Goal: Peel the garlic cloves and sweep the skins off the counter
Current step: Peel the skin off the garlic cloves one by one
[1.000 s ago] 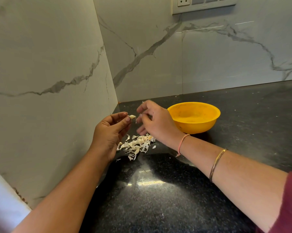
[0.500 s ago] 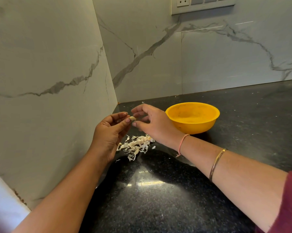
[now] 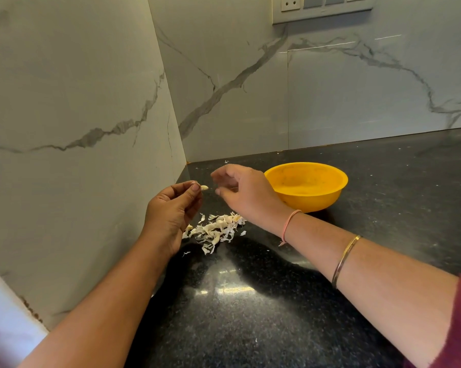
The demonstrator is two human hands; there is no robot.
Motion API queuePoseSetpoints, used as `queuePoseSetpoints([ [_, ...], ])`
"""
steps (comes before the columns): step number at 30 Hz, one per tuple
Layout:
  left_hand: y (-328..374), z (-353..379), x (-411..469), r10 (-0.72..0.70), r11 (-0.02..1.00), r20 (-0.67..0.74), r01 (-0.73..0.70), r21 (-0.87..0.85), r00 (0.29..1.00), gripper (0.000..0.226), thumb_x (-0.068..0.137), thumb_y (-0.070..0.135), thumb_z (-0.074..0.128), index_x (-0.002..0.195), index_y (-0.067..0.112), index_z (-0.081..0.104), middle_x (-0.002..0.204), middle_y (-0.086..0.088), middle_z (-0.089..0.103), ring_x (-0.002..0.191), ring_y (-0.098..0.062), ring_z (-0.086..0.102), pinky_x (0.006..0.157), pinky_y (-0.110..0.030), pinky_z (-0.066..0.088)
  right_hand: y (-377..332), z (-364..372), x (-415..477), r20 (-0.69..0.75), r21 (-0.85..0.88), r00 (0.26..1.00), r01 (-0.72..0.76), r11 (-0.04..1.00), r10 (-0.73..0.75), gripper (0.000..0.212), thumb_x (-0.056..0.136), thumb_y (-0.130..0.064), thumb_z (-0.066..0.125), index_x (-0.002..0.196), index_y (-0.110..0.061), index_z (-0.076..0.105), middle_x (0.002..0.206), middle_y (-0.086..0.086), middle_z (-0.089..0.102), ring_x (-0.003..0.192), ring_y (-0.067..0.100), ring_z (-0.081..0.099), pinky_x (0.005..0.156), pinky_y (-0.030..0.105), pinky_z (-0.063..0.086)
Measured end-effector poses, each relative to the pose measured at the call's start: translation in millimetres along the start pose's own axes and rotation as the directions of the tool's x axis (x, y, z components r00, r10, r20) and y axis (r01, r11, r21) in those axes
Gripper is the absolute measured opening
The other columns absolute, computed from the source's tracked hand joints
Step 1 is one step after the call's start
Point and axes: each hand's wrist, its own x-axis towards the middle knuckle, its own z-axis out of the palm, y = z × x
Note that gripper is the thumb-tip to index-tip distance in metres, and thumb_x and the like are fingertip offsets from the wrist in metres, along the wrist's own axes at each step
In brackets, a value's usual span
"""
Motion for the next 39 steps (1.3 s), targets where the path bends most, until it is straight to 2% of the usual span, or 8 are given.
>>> queuePoseSetpoints([
  [4, 0, -1, -1, 0.011, 0.999, 0.024, -0.012, 0.03, 1.0, 0.008, 0.085, 0.002, 0.061, 0.085, 0.008, 0.065, 0.076, -0.004, 0.069, 0.068, -0.009, 0.065, 0.064, -0.017, 0.056, -2, 1, -3, 0.052, 0.058, 0.998, 0.03, 0.998, -0.033, 0.028, 0.085, -0.014, 0.066, 0.113, -0.013, 0.061, 0.098, -0.002, 0.066, 0.083, 0.005, 0.061, 0.072, 0.013, 0.05],
  [10, -2, 1, -3, 0.04, 0.994, 0.062, -0.046, 0.102, 0.997, 0.005, 0.084, 0.005, 0.061, 0.085, 0.009, 0.065, 0.07, -0.002, 0.07, 0.063, -0.007, 0.067, 0.061, -0.017, 0.055, -2, 3, -2, -0.011, 0.099, 0.999, 0.036, 0.994, -0.035, 0.006, 0.087, -0.01, 0.063, 0.09, -0.01, 0.068, 0.076, -0.003, 0.066, 0.073, 0.014, 0.066, 0.07, 0.032, 0.057],
  [14, -1, 2, -3, 0.06, 0.991, 0.052, -0.066, 0.117, 0.997, 0.007, 0.092, 0.011, 0.055, 0.092, 0.01, 0.062, 0.08, -0.007, 0.068, 0.063, -0.008, 0.067, 0.063, -0.019, 0.057, 0, 1, -1, -0.004, 0.199, 0.999, -0.042, 0.979, 0.044, 0.006, 0.088, -0.007, 0.062, 0.091, -0.007, 0.068, 0.074, -0.001, 0.065, 0.067, 0.012, 0.066, 0.062, 0.02, 0.057],
  [20, 2, 4, -7, 0.058, 0.996, 0.139, -0.067, 0.062, 0.989, 0.021, 0.081, 0.003, 0.063, 0.1, 0.01, 0.059, 0.083, -0.005, 0.069, 0.07, -0.009, 0.07, 0.064, -0.018, 0.056, -2, 1, -1, 0.037, 0.233, 0.997, -0.072, 0.97, 0.065, 0.007, 0.087, -0.005, 0.062, 0.087, -0.009, 0.068, 0.071, 0.004, 0.068, 0.067, 0.019, 0.069, 0.063, 0.026, 0.058],
  [28, 0, 0, -3, 0.07, 0.984, -0.061, -0.059, 0.17, 0.996, 0.005, 0.088, 0.015, 0.062, 0.083, 0.013, 0.063, 0.069, 0.0, 0.066, 0.053, -0.002, 0.063, 0.055, -0.018, 0.054, -3, 1, -3, 0.0, 0.226, 0.998, -0.063, 0.972, 0.065, 0.007, 0.087, -0.009, 0.059, 0.084, -0.009, 0.065, 0.071, 0.008, 0.068, 0.063, 0.019, 0.068, 0.064, 0.037, 0.059],
  [34, -1, -1, -6, 0.276, 0.823, -0.077, -0.194, 0.534, 0.958, 0.035, 0.086, 0.038, 0.063, 0.065, 0.011, 0.063, 0.056, 0.0, 0.057, 0.05, -0.011, 0.049, 0.055, -0.024, 0.043, -6, -7, 2, -0.06, 0.225, 0.994, -0.073, 0.972, 0.088, 0.003, 0.086, -0.006, 0.059, 0.084, -0.007, 0.062, 0.079, 0.01, 0.069, 0.07, 0.018, 0.07, 0.067, 0.04, 0.059],
  [37, 0, -3, -3, 0.324, 0.717, -0.002, -0.244, 0.653, 0.946, 0.01, 0.083, 0.022, 0.069, 0.087, 0.019, 0.06, 0.075, 0.004, 0.058, 0.066, -0.009, 0.052, 0.061, -0.024, 0.043, -10, -13, 6, -0.117, 0.079, 0.993, -0.002, 0.997, 0.012, 0.006, 0.084, -0.004, 0.06, 0.085, -0.01, 0.06, 0.081, 0.008, 0.067, 0.077, 0.021, 0.067, 0.07, 0.034, 0.057],
  [39, -2, -7, -1, 0.323, 0.68, 0.034, -0.257, 0.686, 0.946, 0.027, 0.084, 0.004, 0.062, 0.098, 0.026, 0.057, 0.089, 0.005, 0.057, 0.077, -0.01, 0.055, 0.067, -0.025, 0.044, -11, -20, 9, -0.139, 0.031, 0.99, 0.014, 0.999, -0.01, 0.007, 0.085, -0.003, 0.058, 0.088, -0.009, 0.063, 0.081, 0.004, 0.064, 0.077, 0.018, 0.065, 0.067, 0.024, 0.054],
])
